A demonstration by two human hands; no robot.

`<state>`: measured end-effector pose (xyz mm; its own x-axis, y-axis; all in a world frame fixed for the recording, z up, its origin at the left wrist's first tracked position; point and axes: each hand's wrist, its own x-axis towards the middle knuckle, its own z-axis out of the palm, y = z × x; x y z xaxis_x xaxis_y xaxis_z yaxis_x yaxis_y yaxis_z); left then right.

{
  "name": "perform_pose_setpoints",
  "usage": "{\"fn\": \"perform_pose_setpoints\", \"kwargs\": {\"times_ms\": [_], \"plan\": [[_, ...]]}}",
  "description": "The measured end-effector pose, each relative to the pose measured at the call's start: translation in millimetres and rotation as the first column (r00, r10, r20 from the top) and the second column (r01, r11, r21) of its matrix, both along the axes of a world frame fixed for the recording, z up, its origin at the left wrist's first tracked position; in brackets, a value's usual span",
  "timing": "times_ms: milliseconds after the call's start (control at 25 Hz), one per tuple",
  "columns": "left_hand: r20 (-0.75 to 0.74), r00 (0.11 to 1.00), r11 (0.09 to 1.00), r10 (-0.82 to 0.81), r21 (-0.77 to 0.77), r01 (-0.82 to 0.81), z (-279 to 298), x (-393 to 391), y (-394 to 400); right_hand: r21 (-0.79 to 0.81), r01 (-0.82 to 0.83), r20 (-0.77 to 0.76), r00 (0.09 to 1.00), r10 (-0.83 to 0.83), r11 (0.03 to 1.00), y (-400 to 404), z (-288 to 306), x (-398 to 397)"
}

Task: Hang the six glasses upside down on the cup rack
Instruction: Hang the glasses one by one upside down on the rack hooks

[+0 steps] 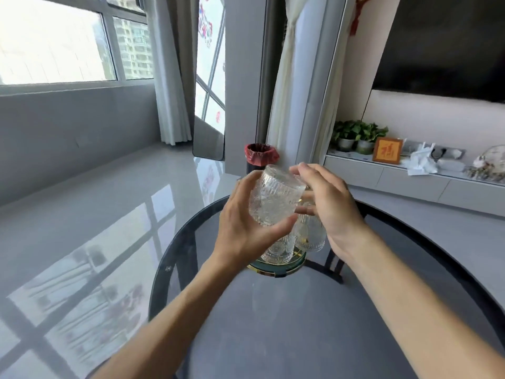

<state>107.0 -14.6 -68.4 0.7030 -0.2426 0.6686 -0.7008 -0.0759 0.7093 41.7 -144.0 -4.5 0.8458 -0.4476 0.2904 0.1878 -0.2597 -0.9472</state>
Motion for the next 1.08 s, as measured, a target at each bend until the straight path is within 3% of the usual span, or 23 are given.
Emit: {"fn": "perform_pose_setpoints", "kwargs": {"times_ms": [80,160,280,440,640,840,1080], "plan": [[-0.116,0.993,0.989,-0.010,-0.149,-0.007,-7,10,1,-0.132,0.088,0.010,0.996,-0.087,0.987,-1,-2,14],[-0.178,0.983,0.978,-0.044,-0.207,0.006,-10,28,5,-0.346,0.208,0.026,0.977,-0.213,0.915,-5,-7,29],[-0.229,0.972,0.978,-0.057,-0.207,0.008,-12,54,13,-0.580,0.126,-0.099,0.970,-0.223,0.805,-24,-15,56],[-0.316,0.945,0.976,-0.082,-0.216,0.013,-31,62,11,-0.569,-0.081,-0.339,0.930,-0.143,0.818,-38,-31,76],[-0.350,0.934,0.990,-0.065,-0.142,0.016,-44,73,5,-0.573,-0.085,-0.332,0.933,-0.136,0.815,-48,-32,77],[-0.399,0.910,0.991,0.109,0.118,-0.067,-67,70,-1,-0.647,-0.069,-0.326,0.926,-0.193,0.759,-47,-33,75],[-0.443,0.889,0.982,0.112,0.189,-0.030,-76,71,4,-0.685,-0.075,-0.336,0.915,-0.223,0.725,-46,-32,75]]}}
